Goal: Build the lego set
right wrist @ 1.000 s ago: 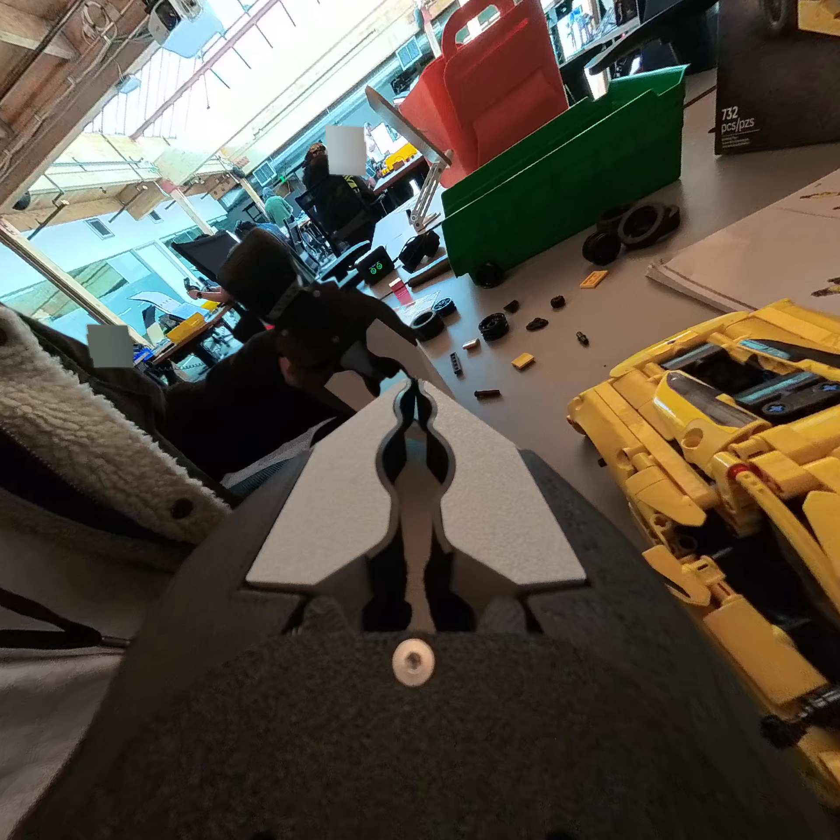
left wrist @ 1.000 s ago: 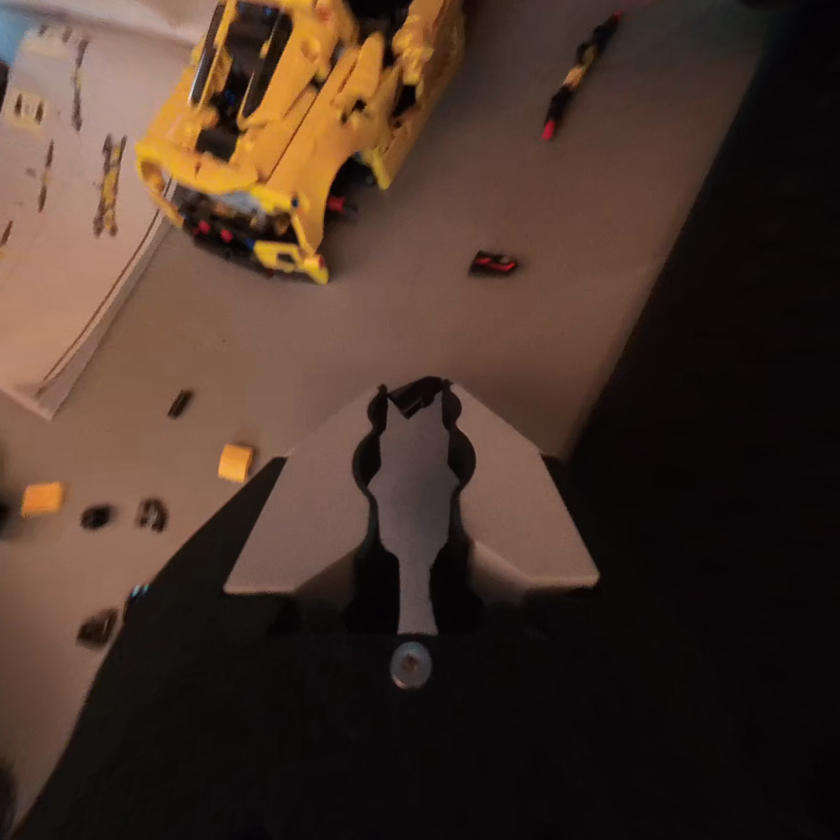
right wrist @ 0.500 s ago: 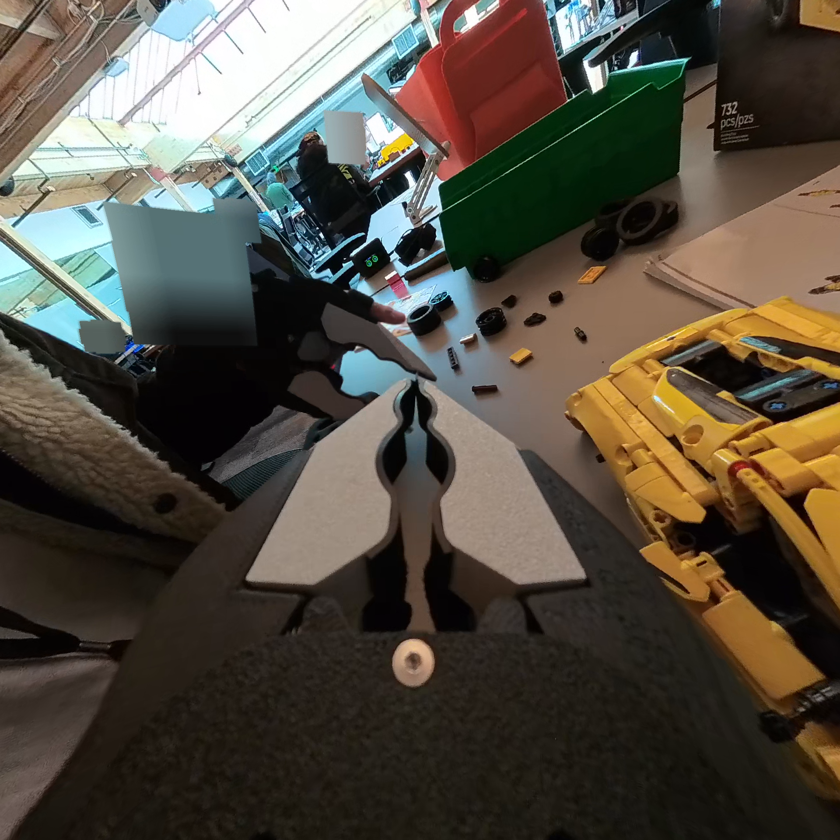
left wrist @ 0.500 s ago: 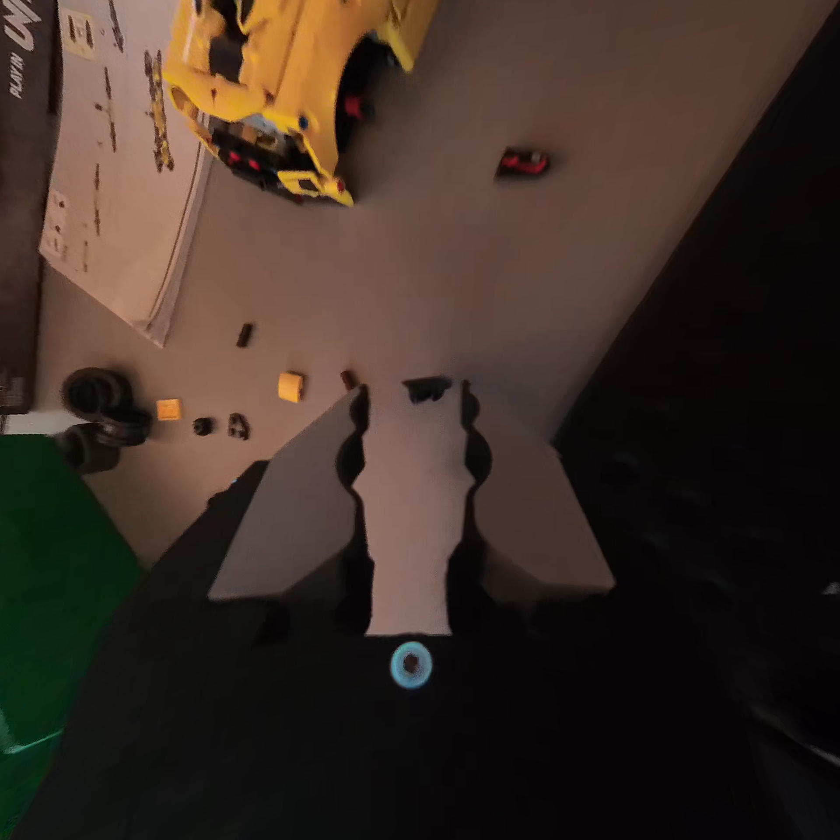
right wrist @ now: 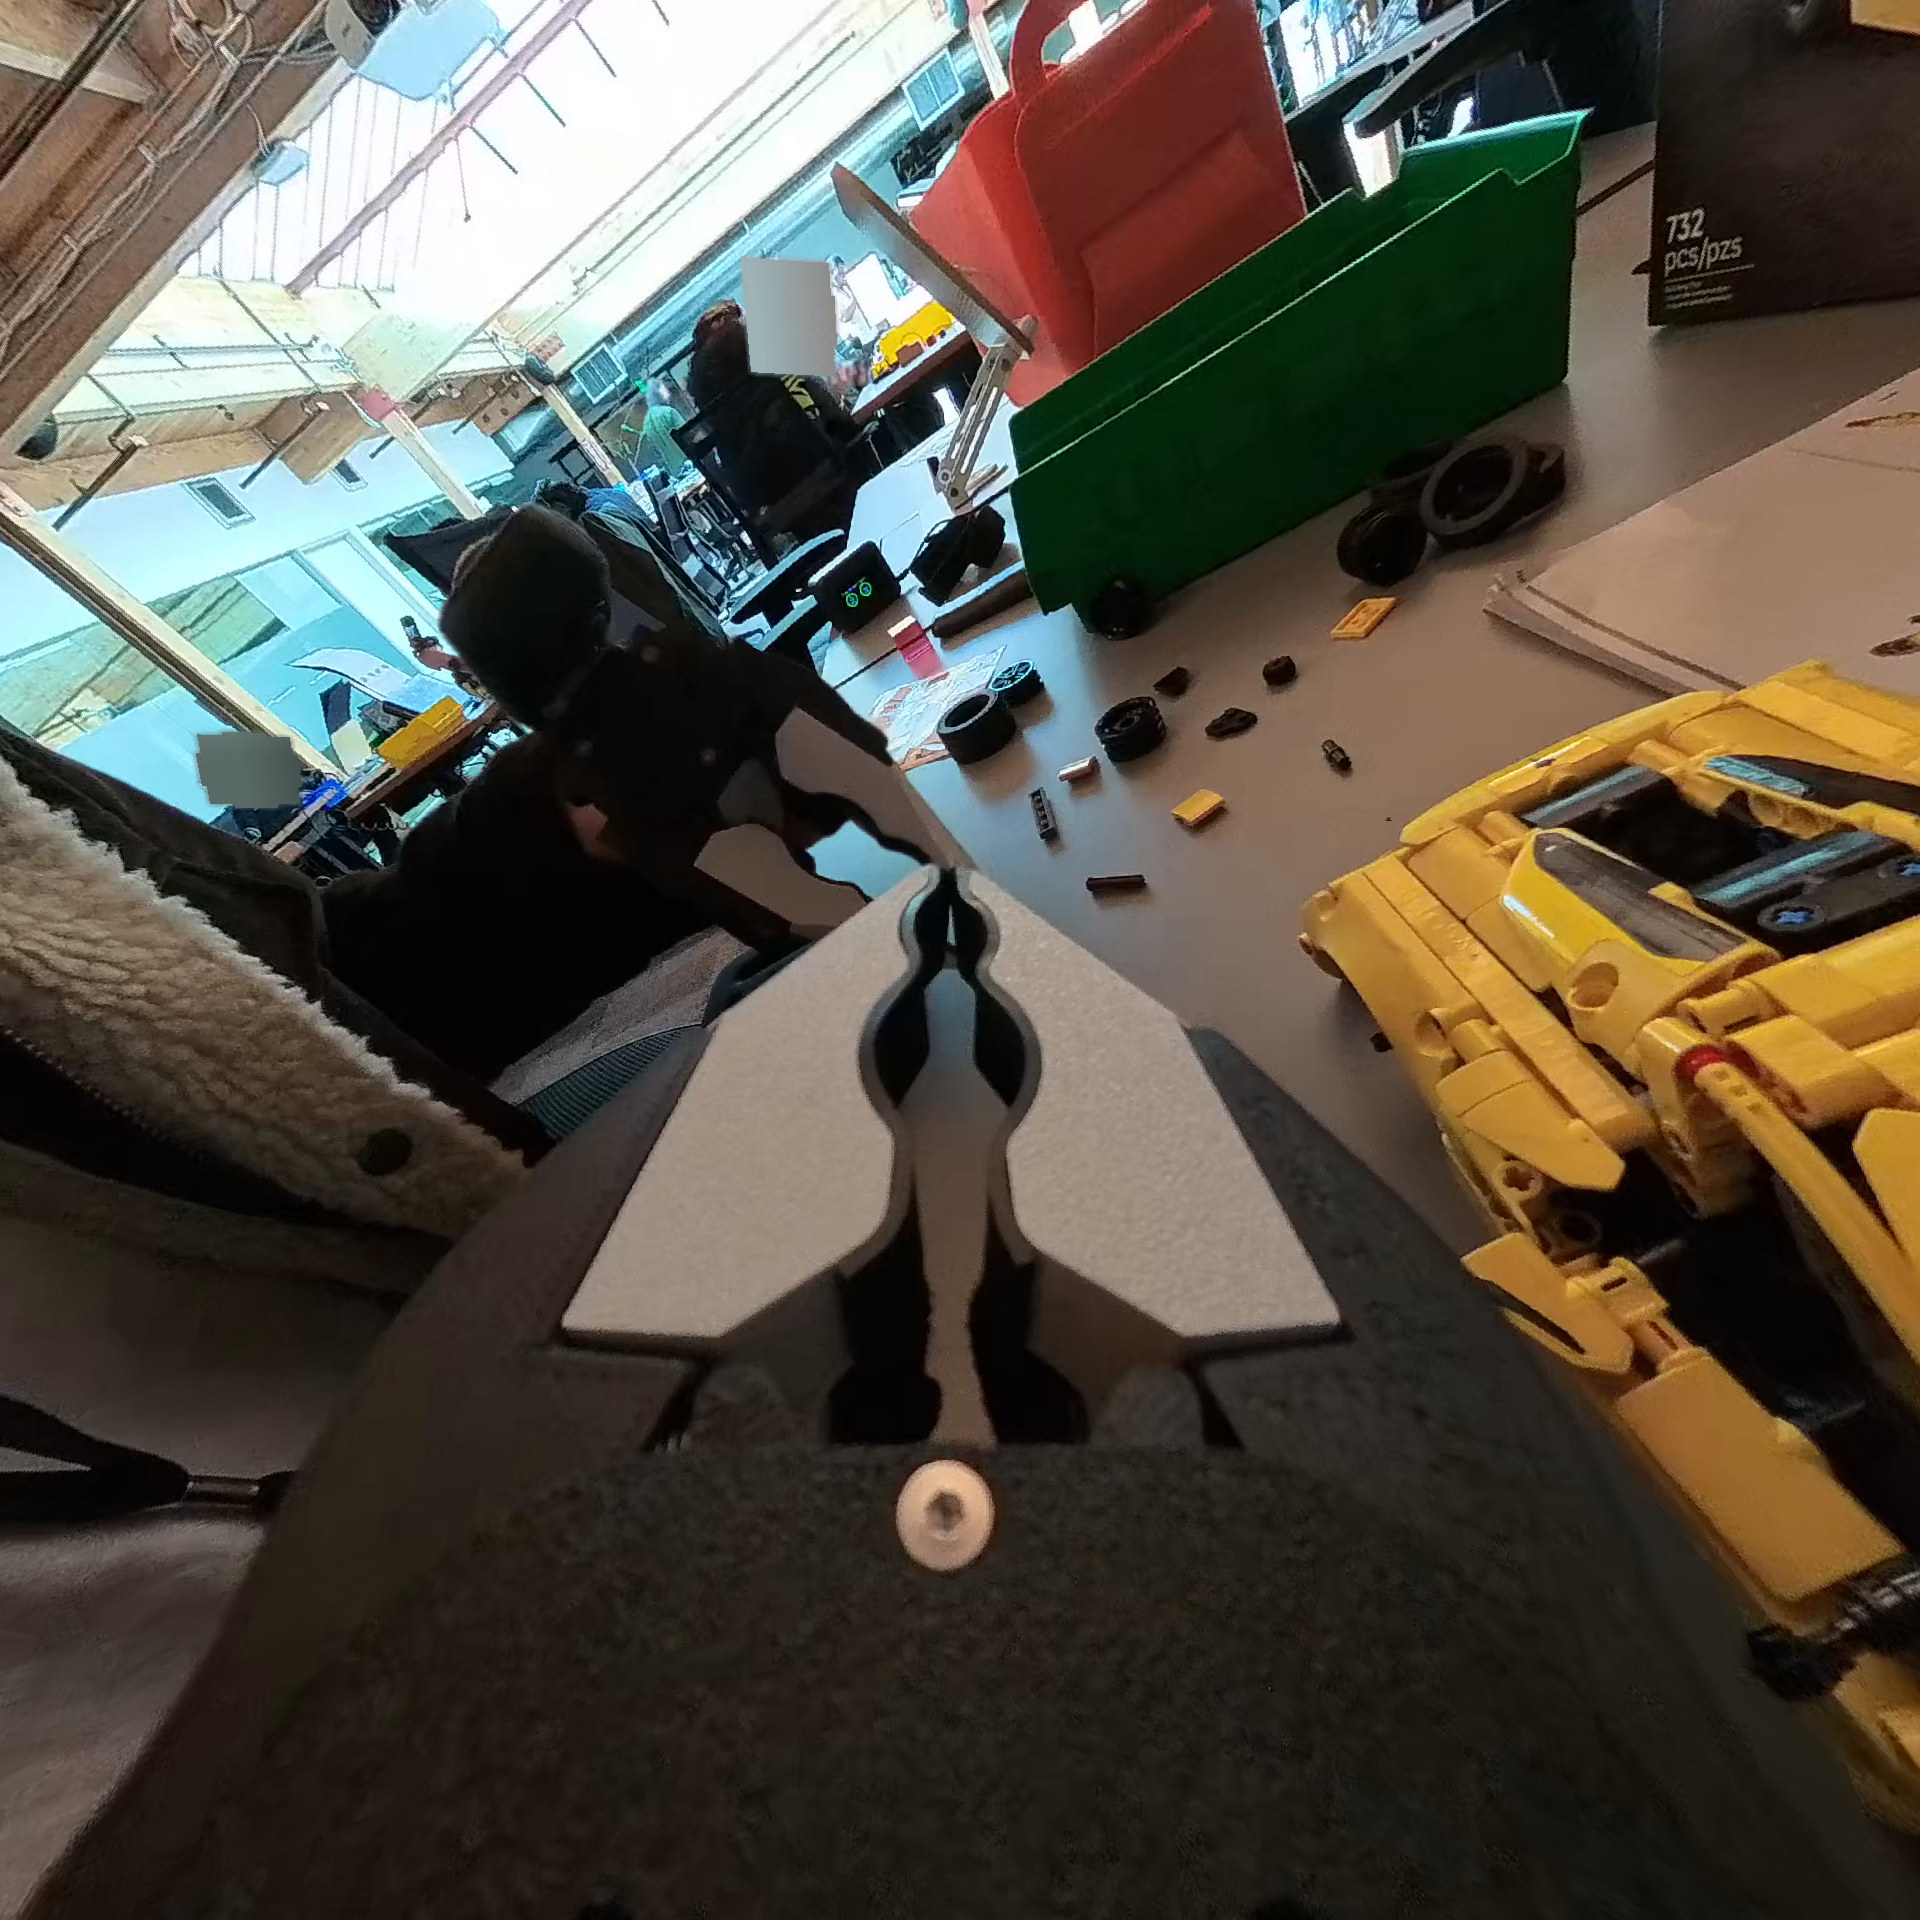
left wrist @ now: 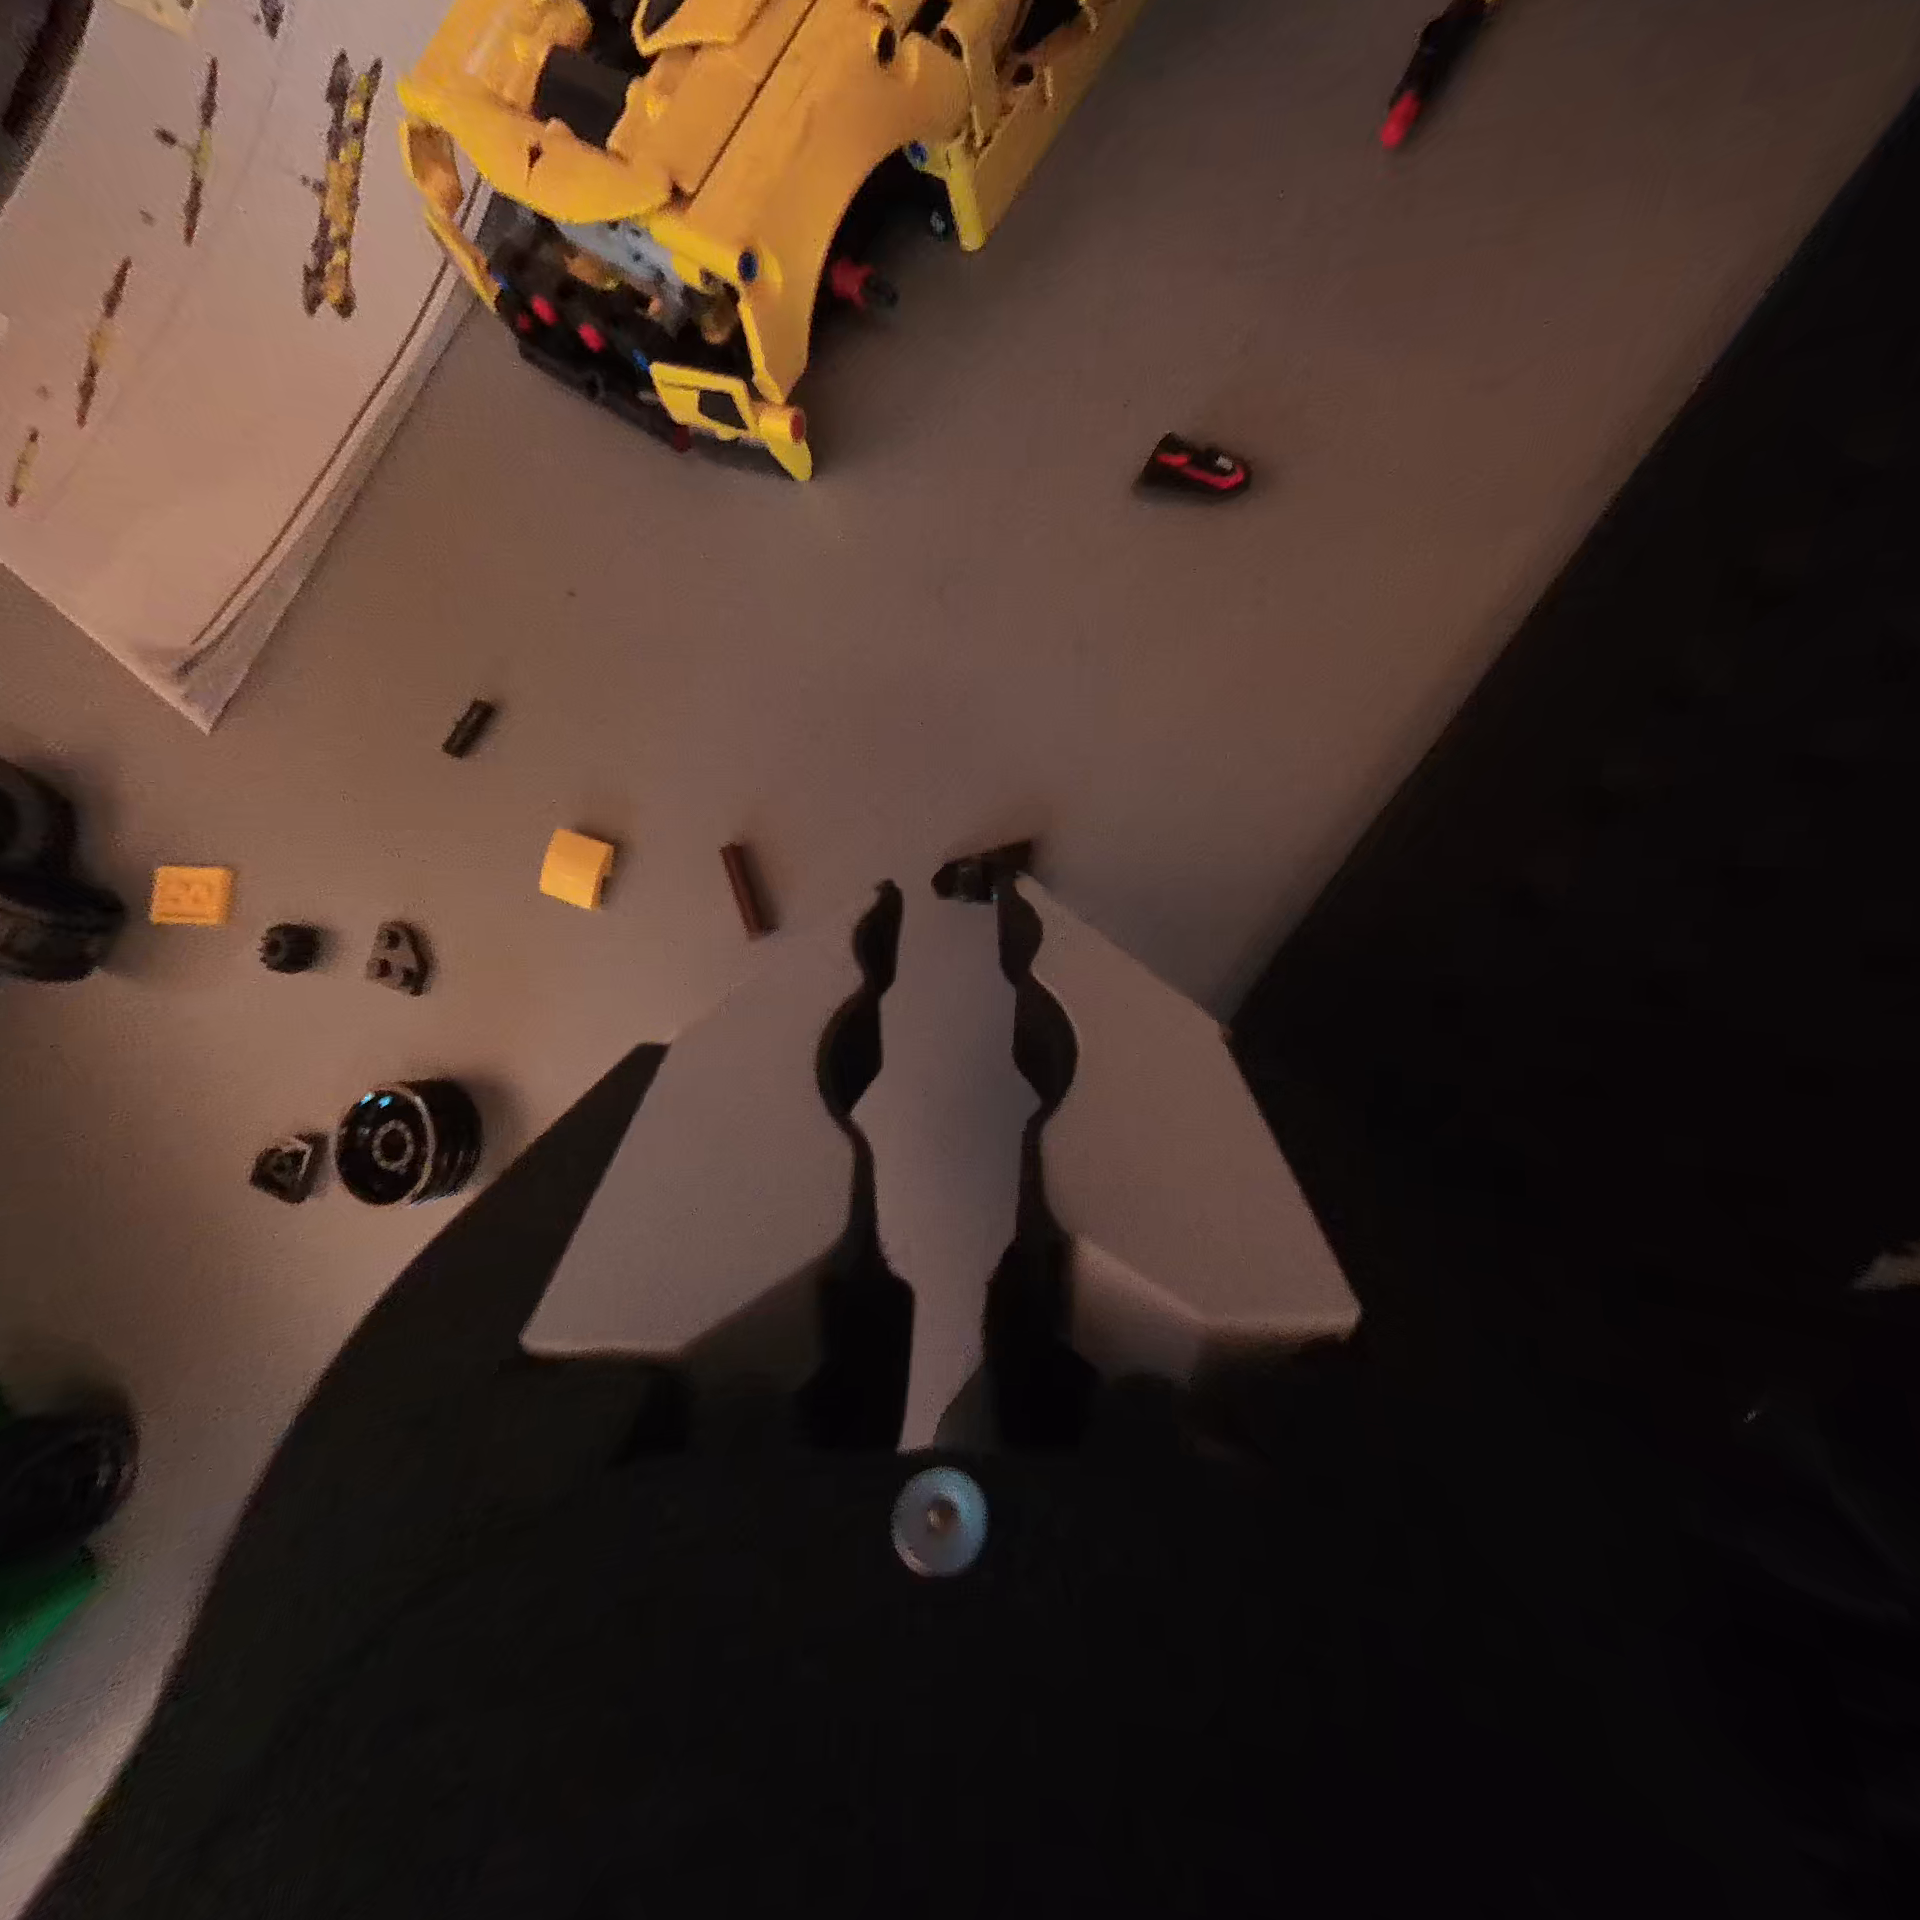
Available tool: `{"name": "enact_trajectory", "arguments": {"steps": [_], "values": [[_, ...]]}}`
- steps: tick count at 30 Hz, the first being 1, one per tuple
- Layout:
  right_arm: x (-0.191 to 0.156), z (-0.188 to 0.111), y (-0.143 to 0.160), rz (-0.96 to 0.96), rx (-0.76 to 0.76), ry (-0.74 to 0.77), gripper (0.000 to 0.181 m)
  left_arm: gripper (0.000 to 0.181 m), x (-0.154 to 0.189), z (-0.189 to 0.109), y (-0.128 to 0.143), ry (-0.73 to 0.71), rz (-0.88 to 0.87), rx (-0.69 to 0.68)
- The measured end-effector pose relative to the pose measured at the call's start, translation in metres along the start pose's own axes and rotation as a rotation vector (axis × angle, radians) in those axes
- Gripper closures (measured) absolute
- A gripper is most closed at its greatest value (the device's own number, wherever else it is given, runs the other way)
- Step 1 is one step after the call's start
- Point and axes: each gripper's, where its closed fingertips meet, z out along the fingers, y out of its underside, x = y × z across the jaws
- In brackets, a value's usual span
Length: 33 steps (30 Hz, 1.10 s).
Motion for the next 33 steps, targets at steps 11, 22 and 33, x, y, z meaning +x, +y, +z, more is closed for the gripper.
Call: {"name": "enact_trajectory", "arguments": {"steps": [11,22,33], "values": [[0.000,0.001,0.001,0.003,-0.007,-0.003,0.181,0.151,0.015,0.016,0.010,0.239,0.036,-0.048],[0.001,0.000,0.000,0.006,-0.001,0.000,0.181,0.166,0.007,0.020,0.004,0.229,-0.003,0.018],[-0.006,-0.005,-0.044,-0.324,0.267,0.256,0.169,0.166,-0.026,-0.065,-0.155,0.527,-0.721,1.218]]}}
